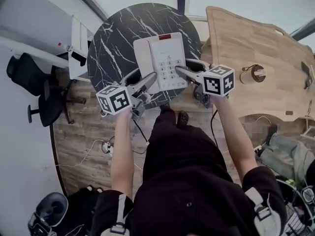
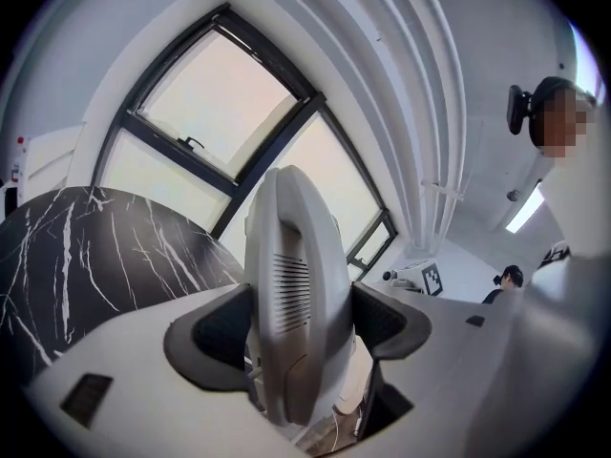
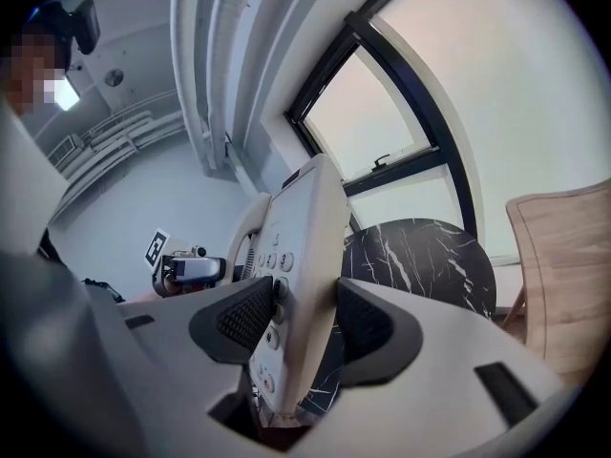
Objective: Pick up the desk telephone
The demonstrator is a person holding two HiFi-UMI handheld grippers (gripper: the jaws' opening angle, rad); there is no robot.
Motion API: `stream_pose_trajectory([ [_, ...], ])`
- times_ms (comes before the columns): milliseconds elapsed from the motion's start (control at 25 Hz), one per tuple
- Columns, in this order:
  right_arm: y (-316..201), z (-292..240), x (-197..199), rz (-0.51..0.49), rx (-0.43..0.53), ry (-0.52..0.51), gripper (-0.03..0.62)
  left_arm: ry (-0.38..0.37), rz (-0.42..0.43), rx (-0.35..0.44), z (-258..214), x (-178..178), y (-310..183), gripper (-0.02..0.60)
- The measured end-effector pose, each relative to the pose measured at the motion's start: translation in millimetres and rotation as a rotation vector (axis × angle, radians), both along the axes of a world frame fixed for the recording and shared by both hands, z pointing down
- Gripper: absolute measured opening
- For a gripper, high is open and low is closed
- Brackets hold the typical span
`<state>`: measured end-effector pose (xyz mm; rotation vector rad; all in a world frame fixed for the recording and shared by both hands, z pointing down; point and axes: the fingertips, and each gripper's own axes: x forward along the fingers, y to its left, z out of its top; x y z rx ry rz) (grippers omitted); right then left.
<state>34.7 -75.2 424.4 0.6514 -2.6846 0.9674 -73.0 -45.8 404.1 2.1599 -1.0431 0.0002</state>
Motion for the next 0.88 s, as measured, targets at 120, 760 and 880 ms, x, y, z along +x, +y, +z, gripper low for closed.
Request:
stream_pose_trajectory([
  [120, -5, -20, 1, 0.004, 0.045, -0.011, 0.225, -0.002, -0.002, 0.038, -18, 0, -4, 0.345],
  [760, -39, -131, 3, 0.022, 0.263, -0.079, 0.224, -0.045, 0.004, 0.272, -128, 2, -35, 0.345],
  [880, -43, -150, 4, 0.020, 0.303, -0.084, 0.224, -0.050, 0.002, 0.307, -146, 3, -38, 0.345],
])
